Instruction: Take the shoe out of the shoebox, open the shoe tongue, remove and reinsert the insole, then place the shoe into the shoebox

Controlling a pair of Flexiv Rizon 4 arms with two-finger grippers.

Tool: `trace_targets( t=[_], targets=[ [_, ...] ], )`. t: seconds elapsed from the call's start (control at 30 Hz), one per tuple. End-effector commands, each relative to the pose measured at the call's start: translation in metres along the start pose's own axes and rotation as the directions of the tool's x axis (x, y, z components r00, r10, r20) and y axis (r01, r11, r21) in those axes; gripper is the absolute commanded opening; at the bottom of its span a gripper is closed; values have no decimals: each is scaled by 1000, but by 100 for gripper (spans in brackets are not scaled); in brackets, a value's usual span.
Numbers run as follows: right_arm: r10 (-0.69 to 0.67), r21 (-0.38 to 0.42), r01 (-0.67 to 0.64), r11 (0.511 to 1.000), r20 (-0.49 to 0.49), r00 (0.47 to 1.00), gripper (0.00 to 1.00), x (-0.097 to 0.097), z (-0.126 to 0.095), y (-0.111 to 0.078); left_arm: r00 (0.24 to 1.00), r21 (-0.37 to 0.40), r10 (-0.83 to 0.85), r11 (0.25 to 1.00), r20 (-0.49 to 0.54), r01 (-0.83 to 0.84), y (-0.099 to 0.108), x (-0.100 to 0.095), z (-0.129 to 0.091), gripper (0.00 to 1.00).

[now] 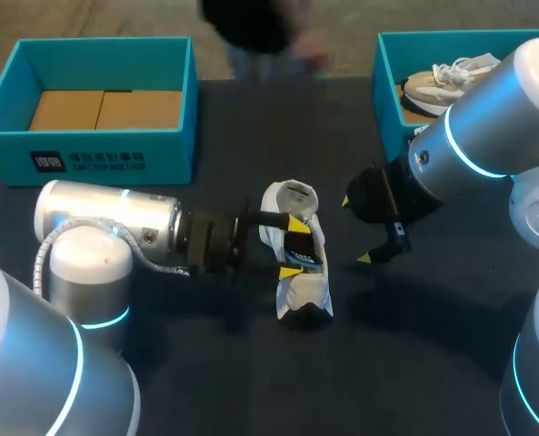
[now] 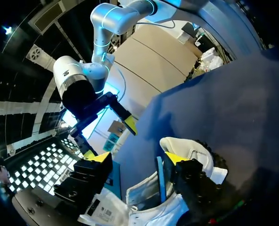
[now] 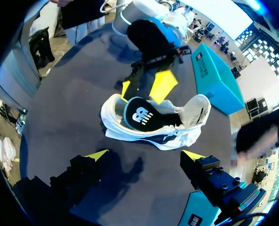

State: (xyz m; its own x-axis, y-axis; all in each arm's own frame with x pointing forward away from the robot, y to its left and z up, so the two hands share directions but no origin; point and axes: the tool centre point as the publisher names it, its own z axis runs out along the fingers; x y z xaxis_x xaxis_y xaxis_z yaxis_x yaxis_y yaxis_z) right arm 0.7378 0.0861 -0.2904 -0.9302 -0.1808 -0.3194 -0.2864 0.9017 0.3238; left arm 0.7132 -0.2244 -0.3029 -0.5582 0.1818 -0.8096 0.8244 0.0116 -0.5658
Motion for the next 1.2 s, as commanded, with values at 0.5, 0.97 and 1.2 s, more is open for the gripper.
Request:
trace_targets(
  t=[0.5,0.97,1.2],
  targets=[
    [-1,0,1,1000,1,1000,100,1,-1,0,955,15,15,1000,-296,-11,-17,-30,-34,100],
    [-1,0,1,1000,1,1000,100,1,-1,0,747,23,-26,998,-665,55,-4,-52,-44,100],
    [-1,0,1,1000,1,1000,100,1,-1,0,597,22,-20,998,-802,63,5,-62,-50,100]
  ],
)
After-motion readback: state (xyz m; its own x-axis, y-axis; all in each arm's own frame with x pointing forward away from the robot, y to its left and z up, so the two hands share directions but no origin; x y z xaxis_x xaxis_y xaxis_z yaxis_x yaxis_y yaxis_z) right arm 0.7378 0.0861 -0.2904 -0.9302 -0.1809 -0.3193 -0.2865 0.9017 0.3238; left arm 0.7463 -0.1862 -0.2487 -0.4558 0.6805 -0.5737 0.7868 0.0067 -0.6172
